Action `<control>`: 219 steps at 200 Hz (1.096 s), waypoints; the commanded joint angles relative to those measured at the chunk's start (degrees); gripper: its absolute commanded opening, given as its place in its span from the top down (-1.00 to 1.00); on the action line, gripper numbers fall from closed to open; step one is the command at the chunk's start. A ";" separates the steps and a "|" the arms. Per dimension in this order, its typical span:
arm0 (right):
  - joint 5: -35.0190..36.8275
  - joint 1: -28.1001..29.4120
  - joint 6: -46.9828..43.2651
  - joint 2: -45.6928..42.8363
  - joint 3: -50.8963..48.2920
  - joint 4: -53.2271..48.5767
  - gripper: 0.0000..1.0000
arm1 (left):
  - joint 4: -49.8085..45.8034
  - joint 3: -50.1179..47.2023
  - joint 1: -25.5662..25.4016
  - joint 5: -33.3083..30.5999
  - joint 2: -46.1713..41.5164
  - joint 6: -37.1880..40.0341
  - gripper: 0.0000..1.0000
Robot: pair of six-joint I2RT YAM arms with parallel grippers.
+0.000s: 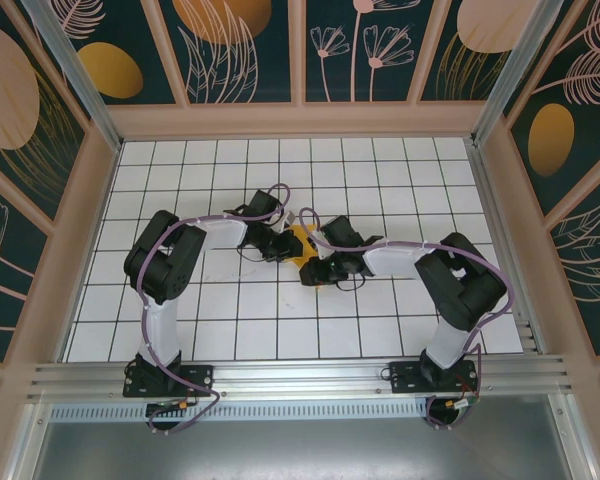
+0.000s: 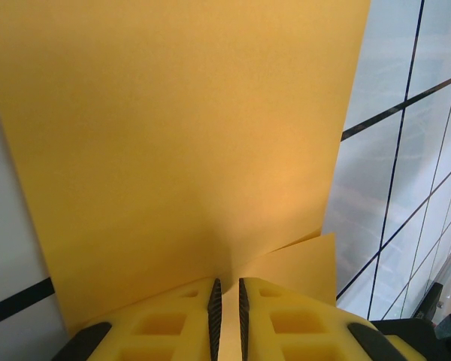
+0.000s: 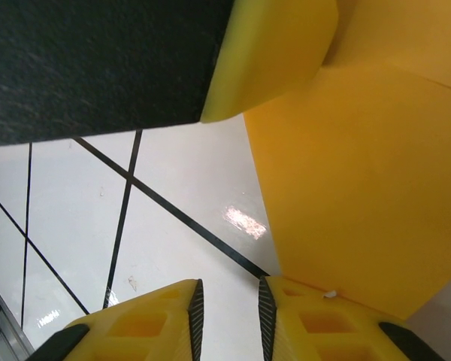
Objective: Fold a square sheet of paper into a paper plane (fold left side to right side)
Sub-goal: Third fold the triangle at the center of the table.
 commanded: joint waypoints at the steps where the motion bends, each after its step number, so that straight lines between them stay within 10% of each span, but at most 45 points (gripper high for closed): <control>1: 0.31 -0.26 0.89 1.04 -1.50 -2.80 0.47 | -2.41 -2.12 0.23 -6.44 3.24 0.70 0.62; 219: -1.82 -1.58 8.65 -7.44 0.58 -6.12 0.80 | -2.32 -1.95 0.22 -7.17 2.36 0.50 0.63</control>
